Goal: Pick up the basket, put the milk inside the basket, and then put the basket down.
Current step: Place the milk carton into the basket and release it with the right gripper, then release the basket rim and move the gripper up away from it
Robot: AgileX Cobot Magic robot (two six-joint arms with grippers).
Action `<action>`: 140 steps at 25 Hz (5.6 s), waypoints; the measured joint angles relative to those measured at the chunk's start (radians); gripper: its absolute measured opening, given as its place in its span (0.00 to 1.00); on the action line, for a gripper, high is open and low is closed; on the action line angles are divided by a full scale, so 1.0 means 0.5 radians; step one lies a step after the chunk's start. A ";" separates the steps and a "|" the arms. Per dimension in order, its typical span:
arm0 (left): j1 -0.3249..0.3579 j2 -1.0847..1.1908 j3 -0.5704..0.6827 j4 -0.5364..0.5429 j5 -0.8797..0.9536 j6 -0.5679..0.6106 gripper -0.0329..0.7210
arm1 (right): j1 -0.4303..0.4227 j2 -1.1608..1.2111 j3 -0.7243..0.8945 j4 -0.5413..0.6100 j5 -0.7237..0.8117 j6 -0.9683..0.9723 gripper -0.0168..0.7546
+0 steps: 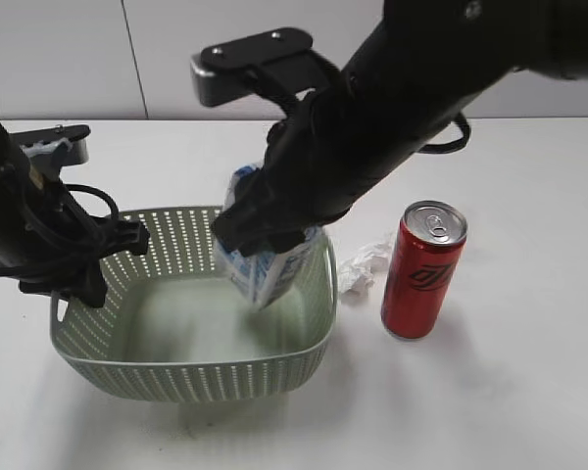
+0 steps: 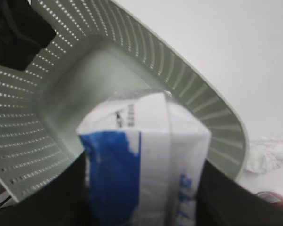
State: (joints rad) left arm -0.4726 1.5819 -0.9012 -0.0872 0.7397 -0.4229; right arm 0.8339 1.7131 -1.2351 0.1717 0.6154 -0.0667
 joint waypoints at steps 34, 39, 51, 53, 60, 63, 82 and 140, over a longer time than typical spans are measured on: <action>0.000 0.003 0.007 -0.041 0.078 0.035 0.04 | -0.047 0.200 -0.649 -0.061 0.604 -0.216 0.84; 0.000 0.003 0.007 -0.096 0.097 0.049 0.04 | -0.361 0.129 -0.681 -0.095 0.742 -0.164 0.84; 0.000 0.003 0.007 -0.175 0.097 0.119 0.04 | -1.383 0.113 -0.684 -0.133 1.138 -0.151 0.81; 0.000 0.003 0.007 -0.175 0.097 0.122 0.04 | -1.473 0.101 -0.684 -0.135 1.145 -0.150 0.80; 0.000 0.003 0.007 -0.177 0.103 0.128 0.04 | -1.575 -0.074 -0.520 -0.241 1.152 -0.130 0.79; 0.000 0.003 0.007 -0.177 0.103 0.130 0.04 | -1.575 -0.259 -0.270 -0.225 1.150 -0.108 0.79; 0.000 0.003 0.007 -0.167 0.125 0.134 0.04 | -1.575 -1.789 1.423 -0.215 0.486 -0.097 0.79; 0.122 1.077 -1.623 -0.074 0.362 0.190 0.04 | -1.575 -3.434 1.634 -0.213 0.656 -0.092 0.79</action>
State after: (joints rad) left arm -0.4117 2.1206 -1.7126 -0.1240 0.9207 -0.3278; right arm 0.0466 -0.0041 -0.4182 0.0651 0.9432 -0.1128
